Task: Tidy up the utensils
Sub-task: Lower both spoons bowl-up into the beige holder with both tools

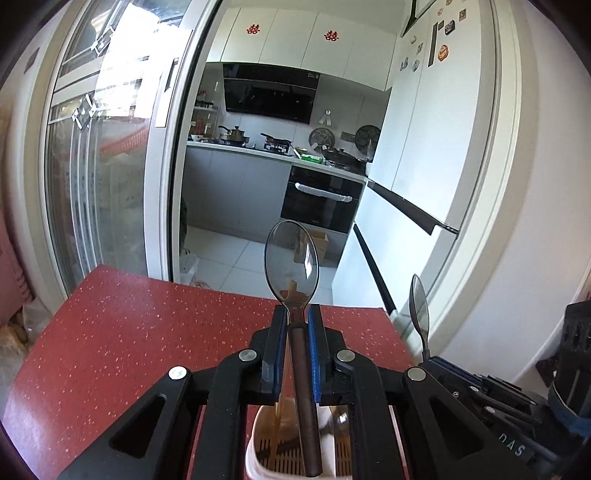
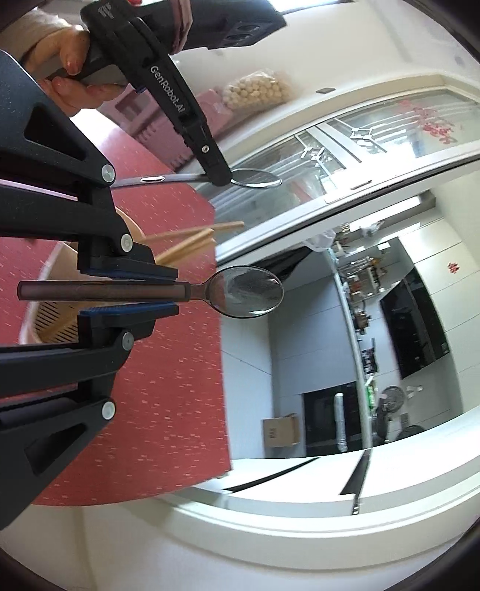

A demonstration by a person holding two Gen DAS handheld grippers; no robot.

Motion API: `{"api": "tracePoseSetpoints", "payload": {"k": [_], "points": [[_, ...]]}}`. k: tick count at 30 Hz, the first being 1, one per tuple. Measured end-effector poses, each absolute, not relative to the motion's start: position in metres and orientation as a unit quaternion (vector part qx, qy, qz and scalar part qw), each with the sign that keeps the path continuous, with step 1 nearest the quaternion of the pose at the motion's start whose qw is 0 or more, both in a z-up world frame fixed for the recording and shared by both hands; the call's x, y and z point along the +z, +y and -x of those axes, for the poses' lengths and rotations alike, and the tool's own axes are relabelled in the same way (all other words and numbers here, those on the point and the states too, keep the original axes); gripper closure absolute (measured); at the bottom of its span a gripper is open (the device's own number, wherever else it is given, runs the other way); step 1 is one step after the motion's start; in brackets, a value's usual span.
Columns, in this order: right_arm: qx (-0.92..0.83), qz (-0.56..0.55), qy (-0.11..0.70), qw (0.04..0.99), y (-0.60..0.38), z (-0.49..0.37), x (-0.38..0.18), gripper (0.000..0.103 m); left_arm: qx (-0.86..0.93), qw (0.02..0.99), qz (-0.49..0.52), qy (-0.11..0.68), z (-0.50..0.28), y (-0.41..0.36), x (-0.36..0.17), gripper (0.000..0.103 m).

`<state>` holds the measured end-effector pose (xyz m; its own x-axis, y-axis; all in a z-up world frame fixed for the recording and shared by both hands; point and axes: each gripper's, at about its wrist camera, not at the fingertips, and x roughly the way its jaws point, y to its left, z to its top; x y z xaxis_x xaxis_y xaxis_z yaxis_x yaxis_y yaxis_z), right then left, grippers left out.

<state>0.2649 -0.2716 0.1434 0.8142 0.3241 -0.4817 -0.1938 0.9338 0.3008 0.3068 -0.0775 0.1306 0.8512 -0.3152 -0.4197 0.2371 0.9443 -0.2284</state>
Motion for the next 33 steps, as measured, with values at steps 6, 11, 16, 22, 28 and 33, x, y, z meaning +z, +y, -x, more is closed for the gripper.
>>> {"api": "tracePoseSetpoints", "payload": {"k": [6, 11, 16, 22, 28, 33], "points": [[0.127, -0.068, 0.234, 0.962, -0.256, -0.273, 0.13, 0.091, -0.123, 0.968, 0.079, 0.205, -0.308, -0.084, 0.108, 0.062], [0.12, -0.037, 0.223, 0.967, -0.245, -0.275, 0.11, 0.091, -0.109, 0.974, 0.059, 0.192, -0.301, -0.087, 0.092, 0.062], [0.113, -0.012, 0.22, 0.969, -0.237, -0.269, 0.094, 0.091, -0.108, 0.972, 0.049, 0.202, -0.295, -0.088, 0.074, 0.062], [0.111, 0.008, 0.219, 0.97, -0.233, -0.258, 0.082, 0.091, -0.108, 0.972, 0.032, 0.207, -0.288, -0.093, 0.066, 0.062], [0.11, 0.013, 0.215, 0.97, -0.233, -0.252, 0.079, 0.091, -0.101, 0.971, 0.023, 0.214, -0.283, -0.096, 0.059, 0.062], [0.103, 0.024, 0.209, 0.972, -0.232, -0.251, 0.079, 0.09, -0.097, 0.972, 0.021, 0.214, -0.279, -0.093, 0.059, 0.062]]}}
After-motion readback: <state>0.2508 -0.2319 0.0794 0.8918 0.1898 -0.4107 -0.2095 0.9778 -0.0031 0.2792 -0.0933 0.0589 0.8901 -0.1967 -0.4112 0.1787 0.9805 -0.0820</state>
